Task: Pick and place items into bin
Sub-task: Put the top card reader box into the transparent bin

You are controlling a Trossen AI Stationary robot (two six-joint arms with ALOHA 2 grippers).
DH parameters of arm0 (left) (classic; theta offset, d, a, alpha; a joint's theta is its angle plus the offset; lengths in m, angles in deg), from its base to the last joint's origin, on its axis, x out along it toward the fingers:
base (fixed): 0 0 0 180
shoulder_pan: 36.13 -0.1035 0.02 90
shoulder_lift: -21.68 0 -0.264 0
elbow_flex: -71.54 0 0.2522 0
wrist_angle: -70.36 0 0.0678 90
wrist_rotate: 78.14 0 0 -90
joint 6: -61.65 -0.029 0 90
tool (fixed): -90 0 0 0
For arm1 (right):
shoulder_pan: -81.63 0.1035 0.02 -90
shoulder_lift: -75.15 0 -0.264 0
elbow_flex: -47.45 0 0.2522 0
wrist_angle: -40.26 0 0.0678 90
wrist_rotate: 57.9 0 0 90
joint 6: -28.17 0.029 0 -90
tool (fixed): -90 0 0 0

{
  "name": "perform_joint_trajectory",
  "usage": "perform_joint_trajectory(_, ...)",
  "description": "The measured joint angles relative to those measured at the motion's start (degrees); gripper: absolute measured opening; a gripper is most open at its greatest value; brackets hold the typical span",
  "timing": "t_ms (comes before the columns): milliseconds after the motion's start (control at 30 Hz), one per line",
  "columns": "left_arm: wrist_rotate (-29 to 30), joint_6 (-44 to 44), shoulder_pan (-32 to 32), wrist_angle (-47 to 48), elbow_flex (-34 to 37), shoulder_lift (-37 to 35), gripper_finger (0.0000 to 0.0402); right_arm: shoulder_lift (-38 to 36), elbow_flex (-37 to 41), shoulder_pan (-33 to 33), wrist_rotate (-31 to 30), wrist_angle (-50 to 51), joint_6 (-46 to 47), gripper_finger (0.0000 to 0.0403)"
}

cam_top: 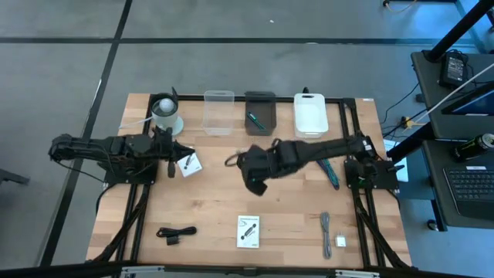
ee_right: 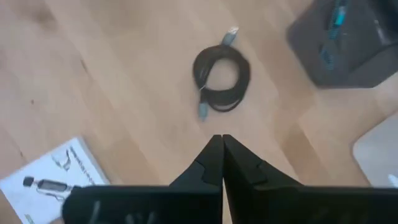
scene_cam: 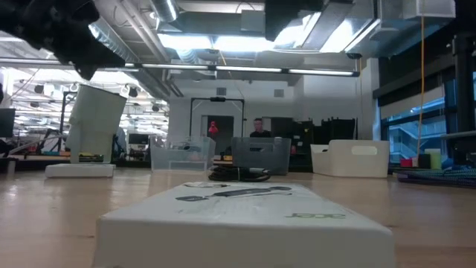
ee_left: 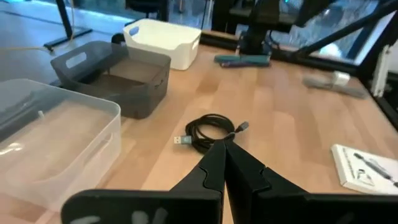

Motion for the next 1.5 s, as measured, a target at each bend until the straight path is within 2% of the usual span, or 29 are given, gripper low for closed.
perform_joint_trajectory(133, 4.3, 0.5, 2.9, 0.0, -3.8, 7.4, 0.0002, -0.6, 6.3, 1.3, 0.0, -4.0, -2.5, 0.0002)
perform_joint_trajectory(267, 9.1, 2.8, 5.6, 0.1, -7.4, 14.8, 0.0002, -5.1, 17.4, 1.2, 0.9, -13.6, -5.3, 0.0002)
perform_joint_trajectory(400, 13.5, 6.6, 7.1, 0.5, -11.0, 21.9, 0.0002, -13.8, 33.1, 0.2, 4.6, -26.7, -7.9, 0.0001)
perform_joint_trajectory(567, 16.8, 13.4, 7.3, 1.6, -15.4, 30.8, 0.0002, -28.2, 53.0, -2.4, 7.4, -40.5, -9.5, 0.0001)
perform_joint_trajectory(733, 19.5, 23.6, 7.3, 7.9, -20.2, 38.8, 0.0002, -41.3, 70.0, -6.9, 13.4, -57.1, -15.2, 0.0001)
perform_joint_trajectory(867, 20.0, 36.2, 7.3, 15.3, -22.6, 43.6, 0.0002, -46.7, 79.7, -10.6, 15.0, -70.8, -19.2, 0.0001)
perform_joint_trajectory(1000, 18.2, 54.8, 7.3, 23.9, -22.8, 46.3, 0.0002, -47.5, 84.5, -13.0, 15.5, -82.1, -22.9, 0.0000)
perform_joint_trajectory(1100, 13.8, 70.2, 7.3, 31.0, -22.7, 48.5, 0.0002, -46.6, 85.7, -14.3, 15.7, -89.0, -24.0, 0.0000)
perform_joint_trajectory(1167, 11.0, 76.8, 7.3, 34.4, -22.6, 50.4, 0.0002, -46.0, 85.4, -15.3, 17.8, -90.8, -24.0, 0.0000)
perform_joint_trajectory(1267, 10.4, 82.1, 7.3, 36.2, -22.6, 53.3, 0.0002, -43.8, 83.4, -17.0, 24.8, -91.3, -23.3, 0.0000)
perform_joint_trajectory(1400, 8.9, 83.0, 6.2, 35.4, -22.6, 57.2, 0.0002, -40.2, 81.4, -19.0, 35.0, -91.1, -22.7, 0.0000)
perform_joint_trajectory(1500, 8.1, 83.4, 5.4, 34.6, -22.6, 60.6, 0.0002, -37.6, 80.6, -19.6, 37.0, -91.9, -22.3, 0.0000)
